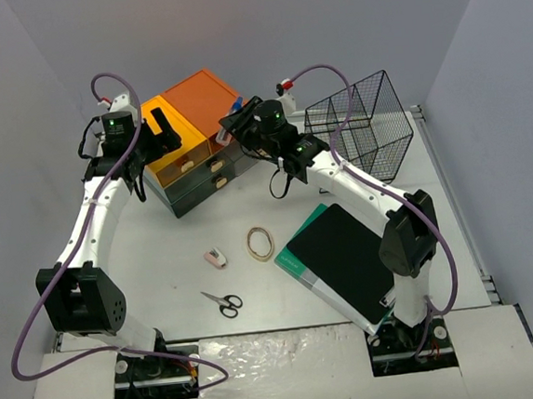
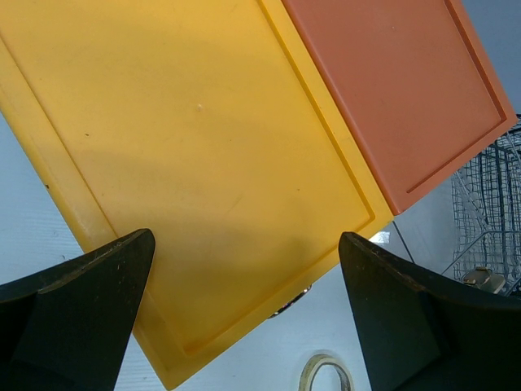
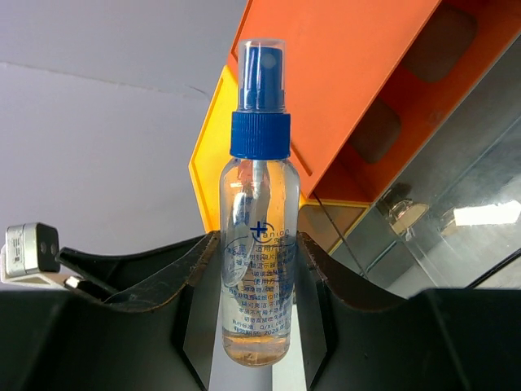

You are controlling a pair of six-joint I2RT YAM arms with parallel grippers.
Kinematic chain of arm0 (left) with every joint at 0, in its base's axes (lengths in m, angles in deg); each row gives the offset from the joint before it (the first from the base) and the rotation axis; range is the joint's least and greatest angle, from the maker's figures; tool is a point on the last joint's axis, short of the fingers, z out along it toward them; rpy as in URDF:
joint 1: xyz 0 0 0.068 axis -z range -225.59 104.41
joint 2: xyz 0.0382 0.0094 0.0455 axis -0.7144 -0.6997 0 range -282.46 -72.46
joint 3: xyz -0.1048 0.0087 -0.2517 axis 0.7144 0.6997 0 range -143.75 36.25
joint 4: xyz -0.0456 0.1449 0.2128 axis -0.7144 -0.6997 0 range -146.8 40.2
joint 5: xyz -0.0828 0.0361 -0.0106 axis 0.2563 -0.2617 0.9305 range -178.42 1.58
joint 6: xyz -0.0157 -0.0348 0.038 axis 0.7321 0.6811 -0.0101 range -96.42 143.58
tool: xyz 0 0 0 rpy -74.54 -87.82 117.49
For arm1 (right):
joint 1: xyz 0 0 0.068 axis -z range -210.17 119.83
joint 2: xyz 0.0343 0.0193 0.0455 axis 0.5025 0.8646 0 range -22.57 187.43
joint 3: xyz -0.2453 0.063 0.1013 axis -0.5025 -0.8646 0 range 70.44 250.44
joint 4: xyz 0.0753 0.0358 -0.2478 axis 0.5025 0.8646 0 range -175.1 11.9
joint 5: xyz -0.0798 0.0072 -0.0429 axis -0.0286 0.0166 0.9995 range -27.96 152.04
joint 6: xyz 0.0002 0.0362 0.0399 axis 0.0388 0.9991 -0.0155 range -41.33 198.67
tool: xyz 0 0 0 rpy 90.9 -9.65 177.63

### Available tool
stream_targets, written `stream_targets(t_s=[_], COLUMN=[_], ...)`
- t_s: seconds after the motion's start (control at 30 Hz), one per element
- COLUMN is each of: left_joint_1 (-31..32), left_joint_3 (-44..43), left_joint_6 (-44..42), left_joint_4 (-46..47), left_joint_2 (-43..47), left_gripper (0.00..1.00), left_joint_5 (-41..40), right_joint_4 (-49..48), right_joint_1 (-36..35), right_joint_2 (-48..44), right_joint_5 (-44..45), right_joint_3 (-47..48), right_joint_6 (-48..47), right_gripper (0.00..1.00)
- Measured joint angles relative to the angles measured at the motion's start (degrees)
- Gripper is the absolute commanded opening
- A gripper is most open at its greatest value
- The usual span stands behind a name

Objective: Organize the desk

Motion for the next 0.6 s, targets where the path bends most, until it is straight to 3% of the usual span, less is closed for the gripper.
stream_targets(t_s=[0.6], left_joint_1=[-0.16], left_joint_3=[0.0], left_joint_6=[0.0], left_joint_4=[0.34], left_joint_2=[-0.17], left_gripper=[0.97], left_joint_5=[0.07], right_joint_4=[2.25], right_joint_1=[0.0], right_joint_2=[1.31], right_joint_5=[6.87], right_joint_3=[-4.58], right_joint_6=[-2.89], right_gripper=[0.0])
